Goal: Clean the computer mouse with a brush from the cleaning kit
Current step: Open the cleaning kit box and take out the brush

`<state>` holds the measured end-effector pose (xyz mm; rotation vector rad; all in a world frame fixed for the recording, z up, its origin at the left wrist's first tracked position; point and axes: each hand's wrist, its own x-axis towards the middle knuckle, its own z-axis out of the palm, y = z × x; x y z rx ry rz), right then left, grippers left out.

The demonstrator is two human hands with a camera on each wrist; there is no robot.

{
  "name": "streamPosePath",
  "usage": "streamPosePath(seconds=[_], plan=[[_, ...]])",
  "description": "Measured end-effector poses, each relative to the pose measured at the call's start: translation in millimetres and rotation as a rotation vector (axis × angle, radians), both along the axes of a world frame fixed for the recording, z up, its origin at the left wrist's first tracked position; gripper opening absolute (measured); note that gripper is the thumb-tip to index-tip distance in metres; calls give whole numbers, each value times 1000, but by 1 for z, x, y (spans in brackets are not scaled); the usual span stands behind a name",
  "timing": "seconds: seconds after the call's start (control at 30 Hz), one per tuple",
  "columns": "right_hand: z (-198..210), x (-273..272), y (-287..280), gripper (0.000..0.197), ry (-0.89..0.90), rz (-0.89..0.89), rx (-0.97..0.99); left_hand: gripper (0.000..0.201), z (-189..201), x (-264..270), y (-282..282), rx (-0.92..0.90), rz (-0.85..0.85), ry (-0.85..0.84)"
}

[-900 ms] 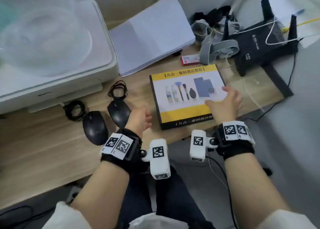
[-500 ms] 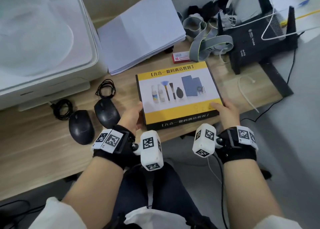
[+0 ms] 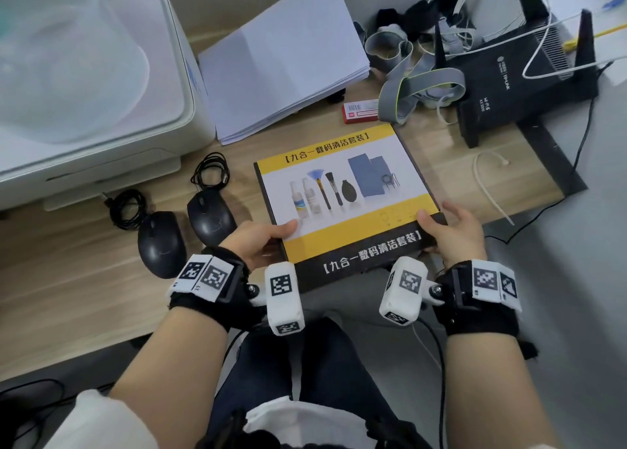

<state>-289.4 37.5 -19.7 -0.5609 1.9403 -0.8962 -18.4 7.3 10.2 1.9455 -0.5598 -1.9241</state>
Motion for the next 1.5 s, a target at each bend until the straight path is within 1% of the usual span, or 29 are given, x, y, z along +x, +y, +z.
streamPosePath(seconds=[0.03, 0.07, 0.1, 0.17, 0.2, 0.23, 0.3, 0.33, 0.37, 0.4, 0.43, 0.47, 0.5, 0.53, 0.57, 0.6, 0.63, 0.67, 0.73, 0.77, 0.83, 0.9, 0.97, 1.0, 1.1, 1.17, 1.27, 1.37, 1.5], plan=[[1, 0, 1, 77, 76, -36, 2, 23, -1, -2, 0, -7, -11, -9], [4, 0, 2, 73, 124, -63, -18, 26, -1, -2, 0, -12, -19, -15], [8, 0, 2, 69, 139, -88, -53, 31, -2, -2, -1, -14, -27, -16], [17, 1, 2, 66, 96, -113, -138, 40, 2, -1, -3, -36, -84, -47], [23, 3, 1, 65, 53, -127, -187, 45, 7, 1, -5, -75, -176, -110], [29, 5, 1, 63, -3, -144, -224, 52, 14, 3, -7, -141, -307, -208], [38, 9, -2, 52, -101, -162, -283, 74, 35, 5, -9, -357, -587, -433], [42, 11, -3, 47, -132, -164, -307, 87, 49, 4, -9, -458, -708, -467], [44, 12, -5, 41, -157, -167, -327, 96, 63, -1, -8, -520, -829, -432], [47, 14, -7, 37, -176, -176, -344, 100, 75, -8, -6, -536, -958, -369], [48, 15, -10, 35, -190, -190, -357, 100, 82, -17, -4, -531, -1102, -332], [50, 17, -13, 35, -199, -211, -361, 99, 83, -25, -2, -519, -1247, -363], [51, 17, -15, 36, -203, -229, -361, 95, 82, -34, -1, -517, -1372, -454], [51, 18, -16, 35, -205, -245, -359, 84, 79, -41, -2, -532, -1467, -584], [50, 19, -17, 34, -208, -252, -361, 70, 77, -45, -4, -581, -1530, -707], [49, 20, -18, 32, -209, -267, -371, 56, 77, -49, -6, -631, -1570, -790], [46, 22, -17, 30, -210, -299, -389, 47, 78, -52, -10, -662, -1602, -813], [43, 24, -17, 27, -213, -353, -410, 43, 79, -55, -14, -662, -1632, -786], [35, 32, -12, 26, -241, -501, -451, 41, 81, -59, -21, -631, -1662, -696], [30, 36, -8, 29, -253, -570, -468, 41, 81, -61, -23, -626, -1674, -674], [17, 45, 0, 31, -252, -633, -463, 41, 79, -64, -25, -616, -1697, -665], [7, 55, 7, 23, -250, -612, -462, 39, 76, -61, -27, -590, -1693, -661], [2, 64, 11, 23, -254, -587, -471, 39, 76, -58, -29, -557, -1644, -634], [-2, 68, 12, 28, -255, -568, -458, 38, 78, -57, -31, -541, -1607, -612], [-7, 88, 13, 60, -284, -442, -351, 37, 82, -54, -37, -497, -1500, -562], [-7, 98, 13, 68, -355, -391, -319, 37, 83, -54, -40, -484, -1467, -553], [-5, 97, 10, 68, -430, -448, -313, 37, 83, -53, -41, -477, -1458, -527], [-1, 98, 8, 73, -520, -474, -331, 33, 80, -53, -41, -482, -1461, -509], [1, 102, 5, 76, -508, -470, -327, 32, 76, -54, -40, -469, -1476, -518]])
